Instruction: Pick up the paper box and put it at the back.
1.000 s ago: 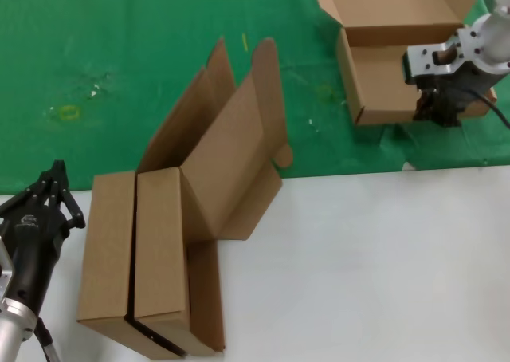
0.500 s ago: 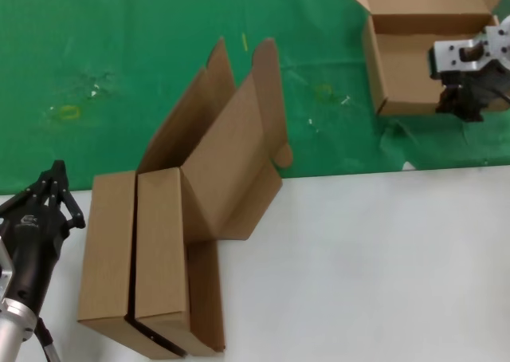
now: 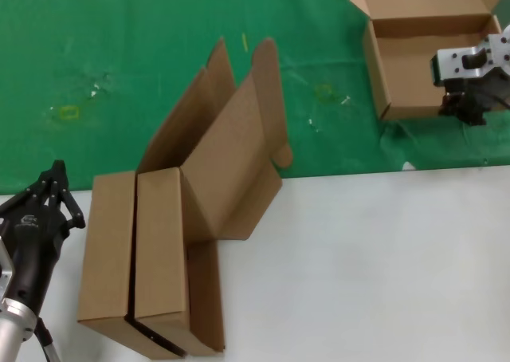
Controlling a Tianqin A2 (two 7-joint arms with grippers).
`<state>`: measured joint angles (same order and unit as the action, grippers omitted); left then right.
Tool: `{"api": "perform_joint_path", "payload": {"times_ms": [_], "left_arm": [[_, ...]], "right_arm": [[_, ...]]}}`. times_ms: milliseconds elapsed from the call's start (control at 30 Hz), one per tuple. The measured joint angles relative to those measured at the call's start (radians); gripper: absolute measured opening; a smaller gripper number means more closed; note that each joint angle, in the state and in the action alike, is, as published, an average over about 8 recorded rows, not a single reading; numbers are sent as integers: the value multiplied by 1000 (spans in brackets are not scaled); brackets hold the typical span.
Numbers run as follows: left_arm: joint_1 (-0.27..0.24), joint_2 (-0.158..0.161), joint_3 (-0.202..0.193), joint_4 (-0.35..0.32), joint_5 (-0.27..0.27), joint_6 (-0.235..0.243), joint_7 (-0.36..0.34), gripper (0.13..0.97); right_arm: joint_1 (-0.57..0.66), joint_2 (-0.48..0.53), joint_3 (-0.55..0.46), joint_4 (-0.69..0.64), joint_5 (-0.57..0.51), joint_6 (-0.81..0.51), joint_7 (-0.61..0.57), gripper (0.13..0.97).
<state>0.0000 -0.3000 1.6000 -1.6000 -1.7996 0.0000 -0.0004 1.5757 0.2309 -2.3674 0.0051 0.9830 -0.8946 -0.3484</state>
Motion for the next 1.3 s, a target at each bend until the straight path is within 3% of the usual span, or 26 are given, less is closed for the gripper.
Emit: {"api": "perform_joint_path", "payload": {"times_ms": [600, 900, 1167, 1300], "left_arm": [[0, 0, 0, 0, 0, 0, 0, 144], [0, 0, 0, 0, 0, 0, 0, 144], [0, 0, 0, 0, 0, 0, 0, 149], [0, 0, 0, 0, 0, 0, 0, 152]], "right_arm": [[-14, -5, 3, 1, 7, -2, 3, 169], [-14, -5, 3, 1, 7, -2, 3, 260], [-14, -5, 3, 1, 7, -2, 3, 422], [-14, -5, 3, 1, 7, -2, 3, 450]]}}
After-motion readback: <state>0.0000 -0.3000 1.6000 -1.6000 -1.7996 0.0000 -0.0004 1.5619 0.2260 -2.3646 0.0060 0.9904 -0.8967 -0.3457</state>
